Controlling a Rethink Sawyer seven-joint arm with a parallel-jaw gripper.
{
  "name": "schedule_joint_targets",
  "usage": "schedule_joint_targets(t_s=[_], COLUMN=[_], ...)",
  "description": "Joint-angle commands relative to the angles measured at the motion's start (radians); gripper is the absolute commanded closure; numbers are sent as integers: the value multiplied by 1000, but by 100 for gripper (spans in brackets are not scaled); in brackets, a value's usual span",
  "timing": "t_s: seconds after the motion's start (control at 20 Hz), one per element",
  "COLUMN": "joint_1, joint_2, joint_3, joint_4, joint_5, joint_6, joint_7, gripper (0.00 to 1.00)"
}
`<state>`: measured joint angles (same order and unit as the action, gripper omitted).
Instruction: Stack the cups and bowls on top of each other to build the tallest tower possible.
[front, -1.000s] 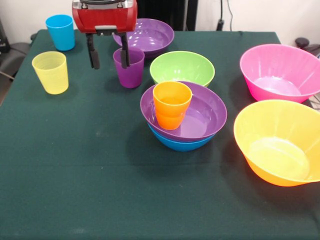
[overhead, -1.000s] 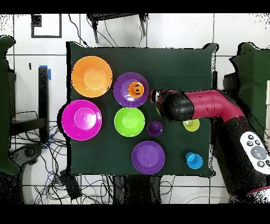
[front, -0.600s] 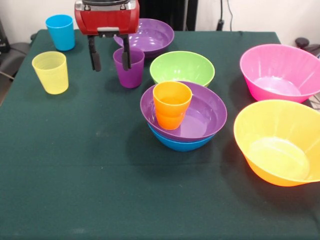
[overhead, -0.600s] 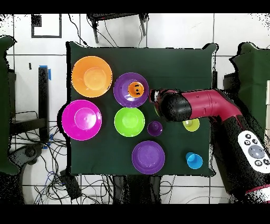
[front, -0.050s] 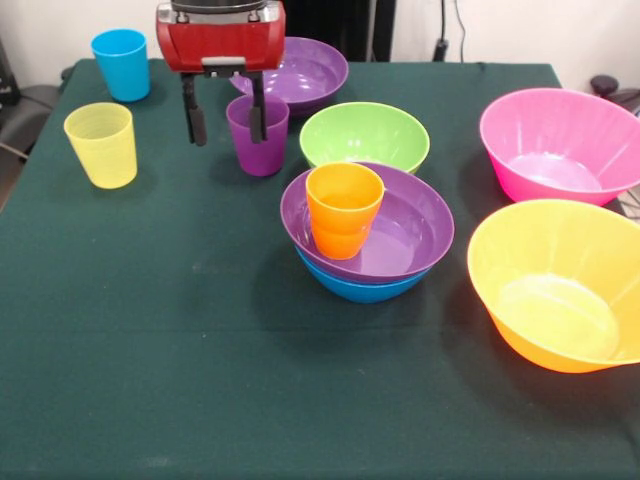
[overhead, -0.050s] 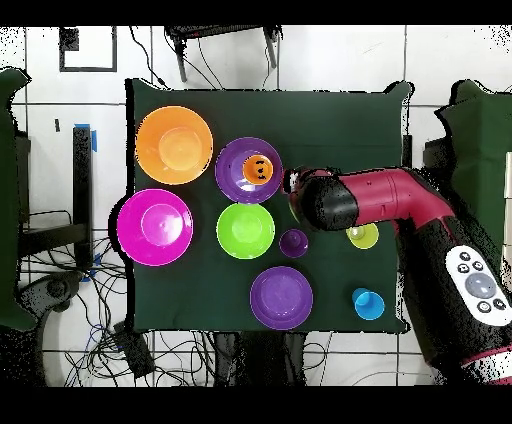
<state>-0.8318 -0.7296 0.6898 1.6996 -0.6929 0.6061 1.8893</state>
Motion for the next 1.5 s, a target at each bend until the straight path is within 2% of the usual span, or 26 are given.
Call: schedule_joint_targets(t_s=[0.05,0.2,0.5,0.9,1.5], joint_1=[35,21,6,-24,1], joint_2=[-2,-16,-67,-88,-51], joint_3=[12,20,30,51,3], joint_4=[52,78,134,187,198], joint_5=[-26,-22,-8,6,-63], joint_6=[9,-19,-16,-46,-96], joint_7=[-112,-102,-106,-99,-50], gripper=[0,0,0,0,0])
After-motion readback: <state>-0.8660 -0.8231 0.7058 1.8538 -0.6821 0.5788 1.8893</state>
